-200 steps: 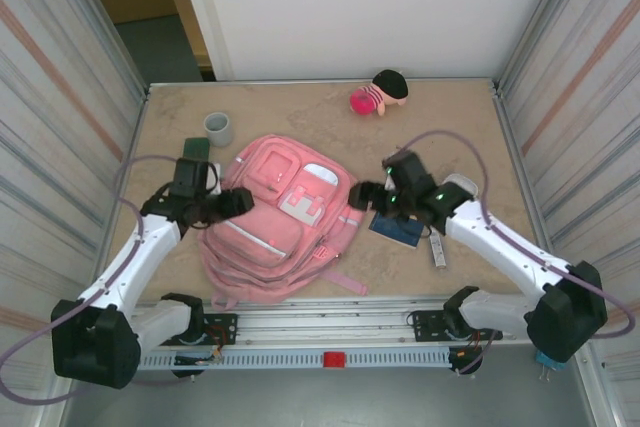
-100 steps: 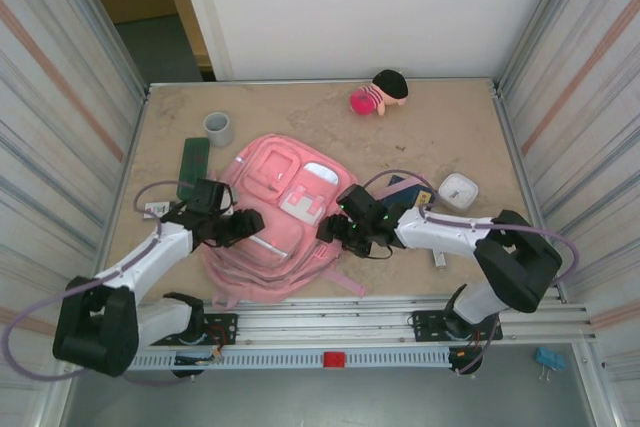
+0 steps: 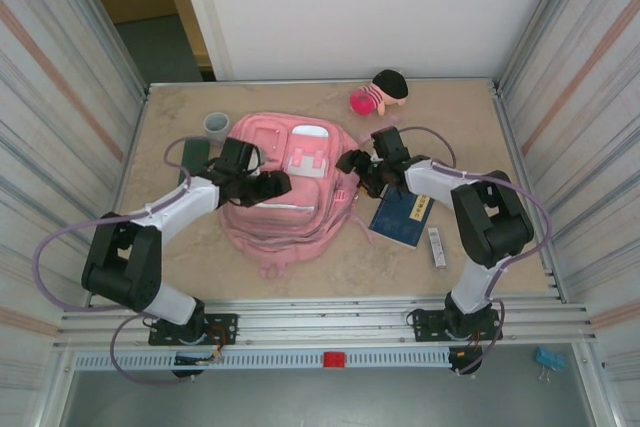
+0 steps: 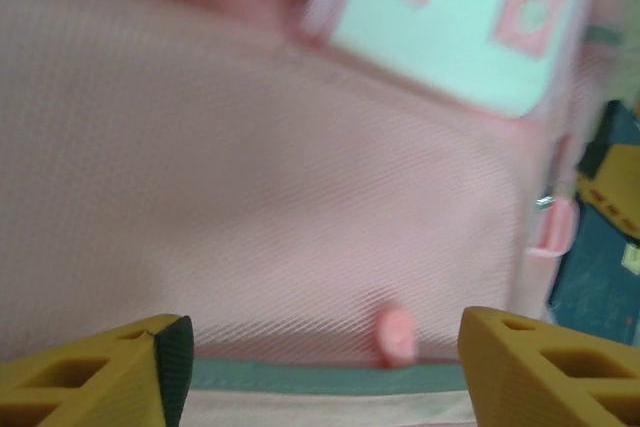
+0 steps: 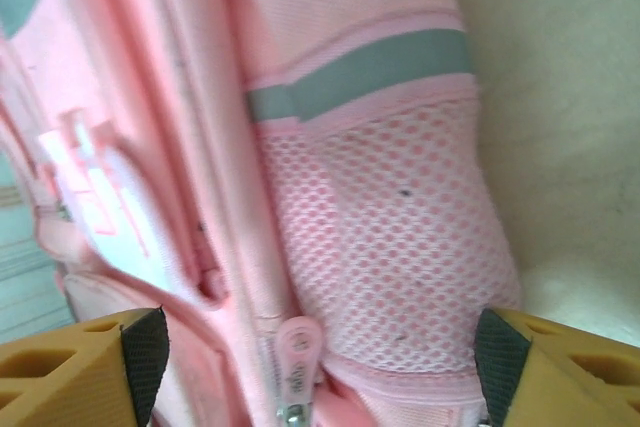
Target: Pack books, pencil case, and school supplies into a backpack
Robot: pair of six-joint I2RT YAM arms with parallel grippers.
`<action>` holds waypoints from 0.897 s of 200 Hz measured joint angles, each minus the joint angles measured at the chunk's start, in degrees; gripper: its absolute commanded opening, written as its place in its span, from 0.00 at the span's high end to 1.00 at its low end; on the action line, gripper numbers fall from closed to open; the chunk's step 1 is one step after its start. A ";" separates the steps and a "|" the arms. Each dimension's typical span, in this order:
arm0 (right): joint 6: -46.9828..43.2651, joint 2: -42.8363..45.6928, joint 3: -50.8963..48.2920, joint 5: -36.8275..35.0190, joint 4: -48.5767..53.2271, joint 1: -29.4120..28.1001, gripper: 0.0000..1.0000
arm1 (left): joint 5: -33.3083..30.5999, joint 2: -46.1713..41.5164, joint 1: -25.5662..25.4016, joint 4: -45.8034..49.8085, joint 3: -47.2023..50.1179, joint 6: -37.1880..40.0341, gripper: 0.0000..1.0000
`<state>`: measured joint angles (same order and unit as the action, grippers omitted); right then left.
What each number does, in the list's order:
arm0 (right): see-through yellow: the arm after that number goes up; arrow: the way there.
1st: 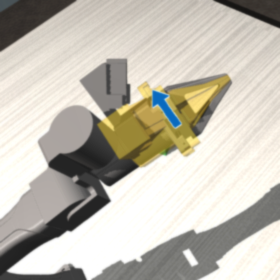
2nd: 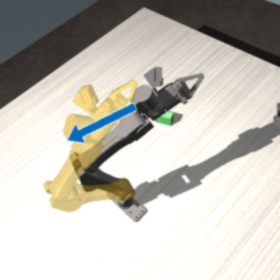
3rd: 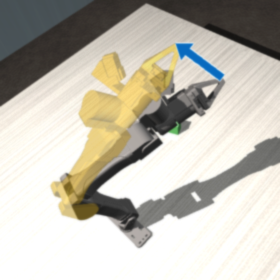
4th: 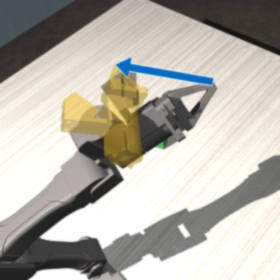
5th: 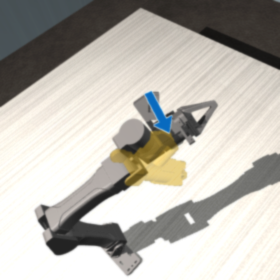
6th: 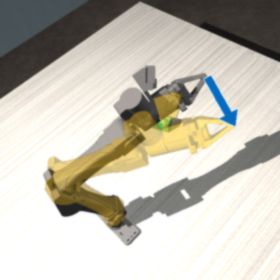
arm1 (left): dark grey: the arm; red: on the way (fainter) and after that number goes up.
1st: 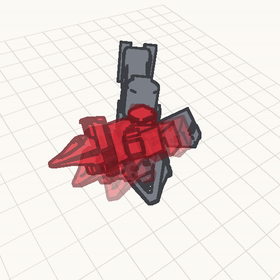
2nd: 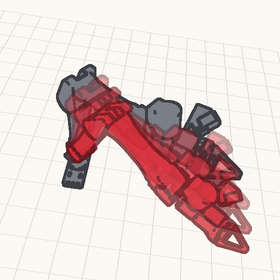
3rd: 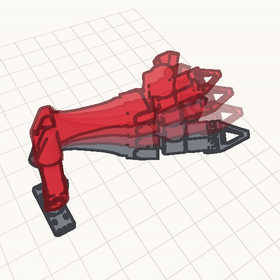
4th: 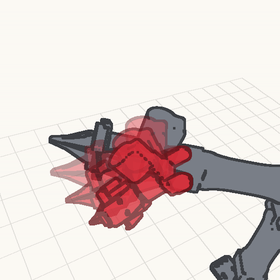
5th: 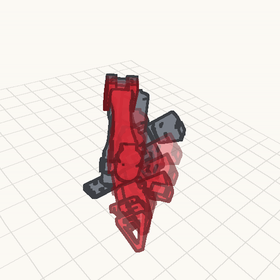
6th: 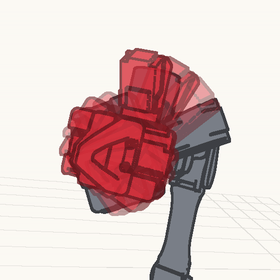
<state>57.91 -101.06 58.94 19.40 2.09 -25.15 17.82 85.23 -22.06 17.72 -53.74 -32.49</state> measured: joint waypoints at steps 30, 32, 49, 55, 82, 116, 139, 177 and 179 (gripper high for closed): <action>-2.80 7.28 -1.79 -2.67 2.73 -0.70 0.14 | -0.72 -4.63 -0.20 1.97 -5.38 9.46 0.25; -2.99 8.22 -2.08 -2.93 2.99 -0.81 0.14 | -0.70 -5.20 -0.20 2.05 -5.55 10.25 0.25; -4.68 16.94 -4.24 -6.05 5.07 -2.16 0.14 | -0.17 -10.12 -0.42 3.37 -6.05 18.69 0.28; -5.07 19.69 -4.85 -6.86 5.49 -2.80 0.14 | 0.24 -11.67 -0.63 4.07 -6.05 21.77 0.29; -6.54 32.04 -8.57 -11.32 6.14 -7.98 0.13 | 4.09 -17.59 -2.43 6.62 -4.70 39.06 0.30; -7.02 40.37 -14.49 -15.43 7.08 -14.21 0.13 | 9.38 -20.37 -3.48 9.22 1.11 58.03 0.31; -7.21 41.48 -16.63 -17.16 7.45 -15.45 0.12 | 10.56 -17.84 -3.78 10.88 2.03 67.63 0.28; -7.61 41.44 -17.55 -18.38 7.26 -15.50 0.11 | 9.14 -10.75 -6.36 10.80 2.01 79.06 0.20; -7.61 41.44 -17.55 -18.40 7.19 -15.50 0.11 | 9.07 -10.47 -6.47 10.80 1.99 79.25 0.20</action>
<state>50.30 -59.61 41.39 0.99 9.28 -40.64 26.89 74.76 -28.53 28.51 -51.75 46.76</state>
